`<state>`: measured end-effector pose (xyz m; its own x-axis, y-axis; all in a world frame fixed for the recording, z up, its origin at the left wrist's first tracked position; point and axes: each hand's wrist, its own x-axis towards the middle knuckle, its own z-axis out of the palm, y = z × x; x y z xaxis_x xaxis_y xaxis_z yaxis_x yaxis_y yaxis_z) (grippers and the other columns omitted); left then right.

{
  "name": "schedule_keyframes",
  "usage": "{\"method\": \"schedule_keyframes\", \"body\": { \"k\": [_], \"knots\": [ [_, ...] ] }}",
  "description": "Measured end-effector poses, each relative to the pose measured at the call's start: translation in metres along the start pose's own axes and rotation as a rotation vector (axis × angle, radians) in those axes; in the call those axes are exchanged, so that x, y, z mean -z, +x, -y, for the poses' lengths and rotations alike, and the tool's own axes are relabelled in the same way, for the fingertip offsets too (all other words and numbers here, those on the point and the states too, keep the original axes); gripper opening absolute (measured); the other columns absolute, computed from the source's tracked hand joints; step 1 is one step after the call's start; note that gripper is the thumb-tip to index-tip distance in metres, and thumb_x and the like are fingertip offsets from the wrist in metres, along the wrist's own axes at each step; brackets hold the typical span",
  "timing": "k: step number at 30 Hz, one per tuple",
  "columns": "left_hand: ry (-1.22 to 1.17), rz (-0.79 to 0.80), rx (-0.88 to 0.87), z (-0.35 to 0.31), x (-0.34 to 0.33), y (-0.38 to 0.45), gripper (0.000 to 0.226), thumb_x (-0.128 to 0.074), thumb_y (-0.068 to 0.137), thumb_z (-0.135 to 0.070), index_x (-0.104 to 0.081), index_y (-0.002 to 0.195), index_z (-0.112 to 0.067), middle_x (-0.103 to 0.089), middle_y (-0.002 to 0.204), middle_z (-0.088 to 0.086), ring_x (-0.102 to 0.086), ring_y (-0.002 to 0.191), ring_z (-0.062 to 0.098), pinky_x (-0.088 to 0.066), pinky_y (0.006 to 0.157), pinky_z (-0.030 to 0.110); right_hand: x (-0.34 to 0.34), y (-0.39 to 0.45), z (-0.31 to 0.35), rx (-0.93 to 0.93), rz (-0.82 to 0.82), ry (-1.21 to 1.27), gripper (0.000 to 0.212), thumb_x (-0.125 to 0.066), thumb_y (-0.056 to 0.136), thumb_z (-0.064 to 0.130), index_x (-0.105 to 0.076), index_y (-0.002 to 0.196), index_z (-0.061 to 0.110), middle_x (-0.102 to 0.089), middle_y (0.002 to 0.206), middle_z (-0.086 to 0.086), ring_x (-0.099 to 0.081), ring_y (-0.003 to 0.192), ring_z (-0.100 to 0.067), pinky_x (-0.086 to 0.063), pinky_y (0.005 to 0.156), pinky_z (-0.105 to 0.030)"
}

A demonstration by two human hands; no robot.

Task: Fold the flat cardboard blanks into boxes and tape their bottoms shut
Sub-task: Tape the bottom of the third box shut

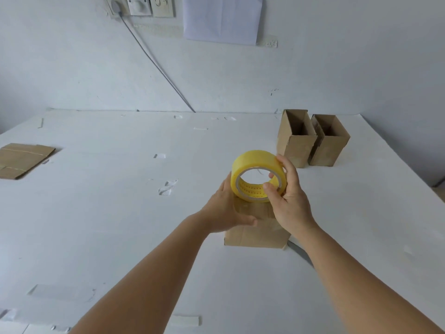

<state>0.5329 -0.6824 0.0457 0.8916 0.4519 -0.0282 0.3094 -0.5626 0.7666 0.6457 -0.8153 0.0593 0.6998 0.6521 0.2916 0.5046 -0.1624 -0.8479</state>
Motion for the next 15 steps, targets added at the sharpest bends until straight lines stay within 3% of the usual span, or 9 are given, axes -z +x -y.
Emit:
{"method": "schedule_keyframes", "body": {
  "k": [2,4,7,9,11,15],
  "knots": [
    [-0.005,-0.024,-0.018,0.008,-0.002,0.002,0.121,-0.080,0.048,-0.060,-0.016,0.146,-0.032,-0.034,0.142,-0.009,-0.035,0.133,0.013,-0.036,0.109,0.043,0.005,0.004,0.003,-0.021,0.037,0.083,0.049,-0.055,0.094,0.025,-0.034,0.130,0.051,-0.056,0.105,0.003,-0.057,0.088,-0.013,-0.047,0.078,-0.024],
    [0.028,-0.022,-0.038,0.009,-0.001,0.004,0.118,-0.076,0.047,-0.064,-0.019,0.145,-0.032,-0.036,0.141,-0.008,-0.035,0.132,0.014,-0.035,0.108,0.043,0.015,0.009,0.007,-0.036,0.103,0.133,0.050,-0.058,0.092,0.017,-0.040,0.124,0.050,-0.054,0.098,-0.010,-0.055,0.087,-0.019,-0.045,0.073,-0.017],
    [0.091,0.013,-0.027,0.004,0.003,0.004,0.119,-0.080,0.053,-0.059,-0.015,0.148,-0.032,-0.032,0.139,-0.011,-0.032,0.132,0.014,-0.033,0.110,0.042,0.034,0.016,0.012,-0.020,0.158,0.137,0.053,-0.061,0.088,0.010,-0.048,0.122,0.048,-0.055,0.102,-0.006,-0.054,0.090,-0.016,-0.047,0.077,-0.018],
    [0.131,0.036,0.000,0.004,0.005,0.003,0.122,-0.083,0.060,-0.053,-0.006,0.151,-0.030,-0.028,0.142,-0.010,-0.031,0.132,0.014,-0.032,0.111,0.041,0.052,0.020,0.010,-0.020,0.139,0.129,0.051,-0.062,0.087,0.008,-0.053,0.119,0.047,-0.055,0.094,-0.004,-0.053,0.081,-0.015,-0.047,0.075,-0.022],
    [0.168,0.050,0.025,0.004,0.006,0.004,0.122,-0.083,0.062,-0.052,-0.002,0.151,-0.028,-0.025,0.146,-0.010,-0.031,0.133,0.015,-0.031,0.111,0.041,0.074,0.025,0.006,-0.031,0.127,0.119,0.049,-0.064,0.086,0.009,-0.057,0.116,0.046,-0.054,0.088,0.002,-0.052,0.075,-0.007,-0.045,0.070,-0.016],
    [0.229,0.095,0.040,0.003,0.007,0.009,0.121,-0.080,0.060,-0.060,-0.004,0.151,-0.033,-0.024,0.144,-0.014,-0.032,0.131,0.018,-0.032,0.111,0.043,0.107,0.026,-0.001,-0.071,0.234,0.115,0.051,-0.069,0.083,0.010,-0.059,0.117,0.046,-0.058,0.104,0.008,-0.057,0.094,-0.006,-0.046,0.079,-0.015]
  ]
}}
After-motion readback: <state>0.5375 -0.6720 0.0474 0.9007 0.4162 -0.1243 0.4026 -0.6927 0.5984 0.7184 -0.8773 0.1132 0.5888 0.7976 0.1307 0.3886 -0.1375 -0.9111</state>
